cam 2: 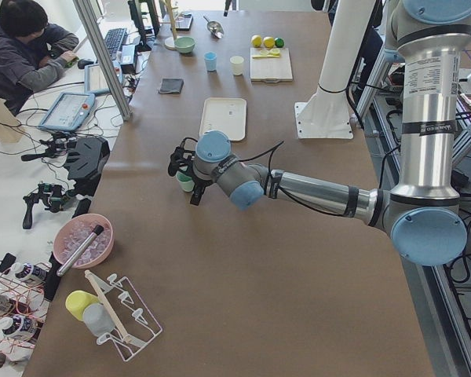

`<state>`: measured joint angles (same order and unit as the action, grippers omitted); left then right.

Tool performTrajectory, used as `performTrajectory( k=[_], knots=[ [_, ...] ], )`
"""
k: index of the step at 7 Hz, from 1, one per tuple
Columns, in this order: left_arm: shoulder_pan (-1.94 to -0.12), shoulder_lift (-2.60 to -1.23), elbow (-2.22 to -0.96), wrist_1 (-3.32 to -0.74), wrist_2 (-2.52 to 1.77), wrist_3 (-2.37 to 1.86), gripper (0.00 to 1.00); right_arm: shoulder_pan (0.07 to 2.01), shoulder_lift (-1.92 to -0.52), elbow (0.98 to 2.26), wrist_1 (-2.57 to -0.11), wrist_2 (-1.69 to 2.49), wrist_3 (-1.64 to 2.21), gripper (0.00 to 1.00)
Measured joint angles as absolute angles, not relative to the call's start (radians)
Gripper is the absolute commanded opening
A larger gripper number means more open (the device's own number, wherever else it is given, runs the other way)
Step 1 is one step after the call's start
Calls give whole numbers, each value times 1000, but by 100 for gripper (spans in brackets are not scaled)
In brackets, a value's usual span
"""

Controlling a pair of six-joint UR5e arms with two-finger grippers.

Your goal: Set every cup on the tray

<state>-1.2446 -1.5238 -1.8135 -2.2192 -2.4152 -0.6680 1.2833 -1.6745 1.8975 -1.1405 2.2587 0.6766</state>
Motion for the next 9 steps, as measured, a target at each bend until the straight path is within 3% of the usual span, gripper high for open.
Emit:
performTrajectory(
  k=[2, 3, 4, 5, 6, 7, 9],
  knots=[
    [-1079, -1524, -1862, -2232, -2329, -848, 98, 1198, -1666, 1932, -1135, 2225, 807, 99],
    [-989, -1526, -1871, -2233, -2244, -907, 93, 1163, -1651, 1938, -1135, 2199, 844, 100],
    [-908, -1528, -1872, -2240, -2171, -950, 79, 1139, -1638, 1939, -1135, 2174, 859, 100],
    [-835, -1530, -1870, -2251, -2107, -982, 53, 1129, -1633, 1939, -1135, 2164, 864, 100],
    [-772, -1533, -1865, -2260, -2047, -1000, 19, 1126, -1630, 1938, -1134, 2160, 866, 100],
    [-733, -1534, -1854, -2264, -2008, -1007, 0, 1125, -1630, 1936, -1133, 2158, 866, 100],
    [-712, -1535, -1834, -2264, -1986, -1006, 0, 1125, -1629, 1935, -1132, 2151, 865, 100]
  ],
)
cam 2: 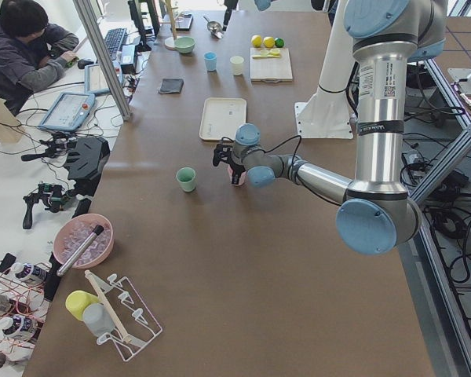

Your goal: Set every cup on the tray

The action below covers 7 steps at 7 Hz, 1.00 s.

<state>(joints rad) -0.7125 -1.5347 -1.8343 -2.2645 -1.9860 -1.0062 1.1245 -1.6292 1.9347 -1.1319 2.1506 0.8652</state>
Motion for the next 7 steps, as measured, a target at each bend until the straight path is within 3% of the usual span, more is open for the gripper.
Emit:
performTrajectory(
  k=[3, 7],
  knots=[
    [-711, -1624, -1858, -2204, -1991, -1013, 0, 1124, -1630, 1930, -1131, 2146, 863, 100],
    [-616, -2017, -1821, -1854, -1930, -1220, 0, 1124, -1574, 1856, -1138, 2132, 851, 100]
  ],
)
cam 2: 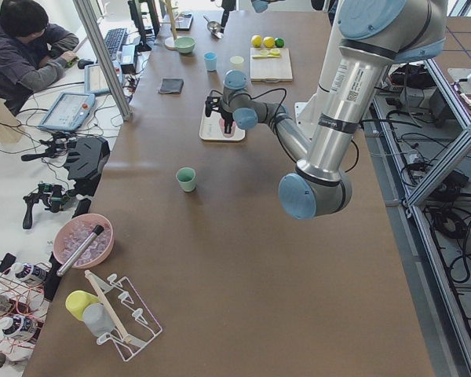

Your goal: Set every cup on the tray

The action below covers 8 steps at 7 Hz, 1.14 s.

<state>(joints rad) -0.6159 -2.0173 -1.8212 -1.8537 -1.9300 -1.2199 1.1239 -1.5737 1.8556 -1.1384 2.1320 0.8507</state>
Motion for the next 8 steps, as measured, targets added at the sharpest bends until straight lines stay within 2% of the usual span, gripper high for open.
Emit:
performTrajectory(
  k=[2, 3, 4, 8],
  knots=[
    [-549, -2071, -1785, -1833, -1860, -1266, 0, 1124, -1516, 1790, -1142, 2131, 850, 100],
    [-529, -2076, -1779, -1832, -1839, -1273, 56, 1125, -1503, 1777, -1143, 2131, 849, 100],
    [-520, -2077, -1777, -1832, -1822, -1275, 97, 1126, -1494, 1769, -1144, 2131, 849, 100],
    [-561, -2074, -1810, -1821, -1818, -1252, 98, 1138, -1413, 1666, -1146, 2133, 817, 98]
  ],
)
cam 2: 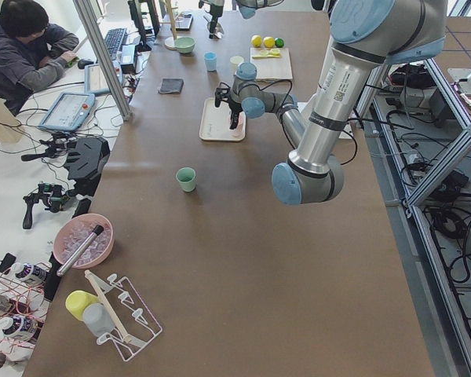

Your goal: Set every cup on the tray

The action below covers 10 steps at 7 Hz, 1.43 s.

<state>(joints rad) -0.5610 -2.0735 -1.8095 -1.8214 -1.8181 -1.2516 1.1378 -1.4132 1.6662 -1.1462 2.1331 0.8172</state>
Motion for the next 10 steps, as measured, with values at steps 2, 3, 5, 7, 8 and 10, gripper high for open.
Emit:
performTrajectory(
  k=[2, 3, 5, 7, 8, 10],
  knots=[
    [-648, -2061, -1822, -1800, -1893, -1167, 98, 1146, -1335, 1590, -1172, 2133, 805, 94],
    [-673, -2056, -1823, -1798, -1907, -1141, 98, 1133, -1318, 1575, -1184, 2132, 805, 92],
    [-698, -2051, -1824, -1796, -1919, -1126, 98, 1057, -1321, 1565, -1192, 2089, 809, 82],
    [-707, -2045, -1824, -1796, -1922, -1125, 98, 991, -1336, 1563, -1192, 2044, 817, 0],
    [-709, -2043, -1824, -1797, -1922, -1124, 98, 972, -1338, 1562, -1190, 2029, 820, 0],
    [-711, -2041, -1824, -1798, -1922, -1124, 98, 961, -1325, 1570, -1190, 2023, 848, 0]
  ],
)
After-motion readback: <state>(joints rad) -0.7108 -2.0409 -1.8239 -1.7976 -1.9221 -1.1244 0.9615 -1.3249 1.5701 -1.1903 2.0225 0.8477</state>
